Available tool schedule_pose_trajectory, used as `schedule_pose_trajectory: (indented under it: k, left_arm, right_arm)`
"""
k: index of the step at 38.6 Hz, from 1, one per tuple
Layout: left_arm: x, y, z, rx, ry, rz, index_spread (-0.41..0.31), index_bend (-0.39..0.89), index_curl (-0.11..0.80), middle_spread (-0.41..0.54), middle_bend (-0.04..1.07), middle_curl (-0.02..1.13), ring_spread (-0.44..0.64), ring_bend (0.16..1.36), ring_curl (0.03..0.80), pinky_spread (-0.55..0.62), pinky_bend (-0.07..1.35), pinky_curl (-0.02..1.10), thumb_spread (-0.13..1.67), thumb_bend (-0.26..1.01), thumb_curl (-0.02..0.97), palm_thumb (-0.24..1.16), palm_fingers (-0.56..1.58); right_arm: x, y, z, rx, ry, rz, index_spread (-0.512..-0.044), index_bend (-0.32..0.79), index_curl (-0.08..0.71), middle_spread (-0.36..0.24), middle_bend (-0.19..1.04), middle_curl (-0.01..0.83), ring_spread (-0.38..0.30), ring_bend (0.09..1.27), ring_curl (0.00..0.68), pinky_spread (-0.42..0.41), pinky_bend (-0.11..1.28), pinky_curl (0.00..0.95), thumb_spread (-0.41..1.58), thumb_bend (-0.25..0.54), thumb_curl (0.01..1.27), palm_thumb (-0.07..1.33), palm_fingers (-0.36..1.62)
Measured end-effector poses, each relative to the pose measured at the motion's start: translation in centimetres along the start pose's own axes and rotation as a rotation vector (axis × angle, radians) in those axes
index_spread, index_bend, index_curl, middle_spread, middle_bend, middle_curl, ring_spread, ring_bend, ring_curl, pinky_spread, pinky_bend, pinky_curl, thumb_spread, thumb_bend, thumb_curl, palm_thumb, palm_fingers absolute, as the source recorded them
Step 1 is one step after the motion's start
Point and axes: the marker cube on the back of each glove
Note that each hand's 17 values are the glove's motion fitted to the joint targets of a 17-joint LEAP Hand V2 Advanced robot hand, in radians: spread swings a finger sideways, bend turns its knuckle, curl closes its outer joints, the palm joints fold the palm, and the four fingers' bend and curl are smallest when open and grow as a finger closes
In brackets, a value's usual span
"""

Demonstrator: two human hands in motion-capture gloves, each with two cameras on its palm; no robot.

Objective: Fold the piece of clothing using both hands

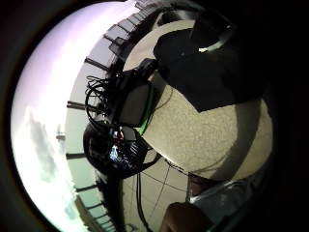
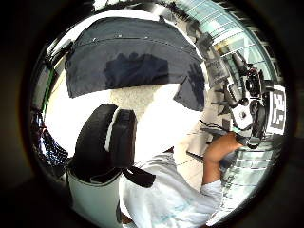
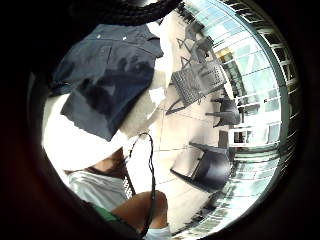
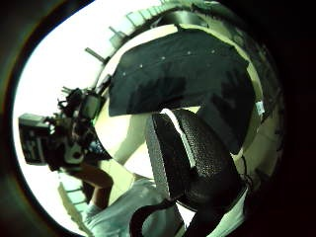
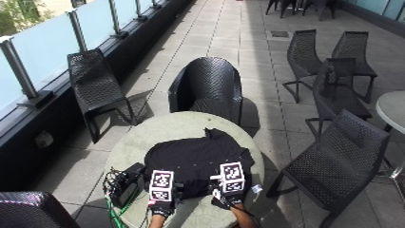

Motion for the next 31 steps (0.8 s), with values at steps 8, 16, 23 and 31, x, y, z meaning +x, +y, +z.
schedule_pose_trajectory:
  k: [8,16,23,31]
  left_arm:
    - [0.1,0.5,0.0,-0.008,0.001,0.012,-0.044,0.12,0.090,0.030,0.19,0.15,0.15,0.56,0.208,0.26,0.44,0.20,0.83,0.13,0.101,0.25,0.44]
    - [0.0,0.2,0.4,-0.021,-0.004,0.012,-0.046,0.13,0.137,0.038,0.19,0.21,0.18,0.59,0.243,0.30,0.45,0.25,1.03,0.10,0.146,0.27,0.40]
    - [0.0,0.1,1.0,0.001,-0.006,0.010,-0.047,0.13,0.168,0.045,0.19,0.25,0.19,0.60,0.260,0.32,0.45,0.28,1.11,0.06,0.177,0.28,0.39]
    - [-0.3,-0.7,3.5,0.094,-0.014,-0.066,-0.047,0.12,0.191,0.049,0.19,0.28,0.19,0.61,0.273,0.32,0.46,0.31,1.14,0.03,0.208,0.29,0.38]
  right_arm:
    - [-0.5,0.6,-0.7,-0.007,-0.024,-0.005,-0.322,0.16,0.133,-0.039,0.23,0.132,0.107,0.26,0.106,0.204,0.39,0.168,0.86,0.173,0.08,0.30,0.29]
    - [-0.5,1.0,-1.9,0.012,-0.022,-0.014,-0.371,0.16,0.182,-0.044,0.22,0.188,0.140,0.27,0.139,0.242,0.40,0.212,1.08,0.149,0.11,0.31,0.27]
    - [-0.1,0.6,-0.8,0.009,-0.034,-0.035,-0.387,0.15,0.210,-0.040,0.20,0.225,0.153,0.28,0.162,0.253,0.40,0.241,1.17,0.116,0.13,0.31,0.25]
    - [1.0,1.1,1.4,-0.003,-0.048,-0.011,-0.386,0.14,0.230,-0.037,0.18,0.252,0.159,0.28,0.183,0.258,0.43,0.275,1.17,0.045,0.15,0.28,0.22]
